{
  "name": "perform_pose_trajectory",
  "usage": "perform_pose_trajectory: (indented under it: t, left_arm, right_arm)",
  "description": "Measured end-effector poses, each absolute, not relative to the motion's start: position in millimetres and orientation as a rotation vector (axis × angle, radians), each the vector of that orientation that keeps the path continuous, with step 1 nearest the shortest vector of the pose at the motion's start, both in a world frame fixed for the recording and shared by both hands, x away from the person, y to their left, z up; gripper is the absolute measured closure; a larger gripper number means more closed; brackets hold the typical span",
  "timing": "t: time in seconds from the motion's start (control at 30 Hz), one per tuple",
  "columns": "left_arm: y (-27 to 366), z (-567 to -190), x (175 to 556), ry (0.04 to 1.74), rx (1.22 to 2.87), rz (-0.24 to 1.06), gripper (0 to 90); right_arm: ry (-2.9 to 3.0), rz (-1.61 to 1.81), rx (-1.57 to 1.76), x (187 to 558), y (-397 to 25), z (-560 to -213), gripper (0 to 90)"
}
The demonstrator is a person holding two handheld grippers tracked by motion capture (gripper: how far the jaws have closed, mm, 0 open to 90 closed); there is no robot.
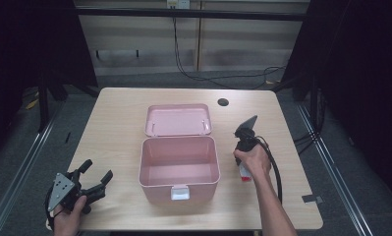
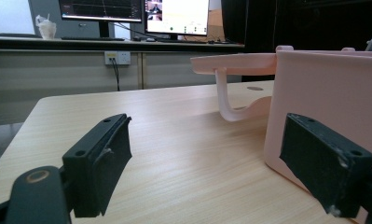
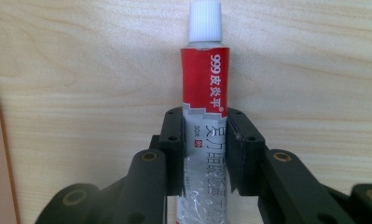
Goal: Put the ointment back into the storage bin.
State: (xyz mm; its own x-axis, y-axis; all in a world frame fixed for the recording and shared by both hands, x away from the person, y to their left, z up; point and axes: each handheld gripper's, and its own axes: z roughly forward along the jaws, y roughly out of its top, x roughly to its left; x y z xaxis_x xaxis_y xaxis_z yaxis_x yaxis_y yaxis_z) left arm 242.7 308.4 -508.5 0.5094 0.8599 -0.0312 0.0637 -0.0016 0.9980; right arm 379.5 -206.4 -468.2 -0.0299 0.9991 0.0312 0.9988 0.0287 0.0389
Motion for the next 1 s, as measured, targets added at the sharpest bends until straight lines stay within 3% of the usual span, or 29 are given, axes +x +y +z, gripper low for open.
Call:
perform_pose_trajectory:
  t: [1.0]
  left_arm:
    - [308,-508,244,0.852,1.469,0.76,15.9]
  right_arm:
    - [2.432,0.145,2.055,373,-217,-452,72.0]
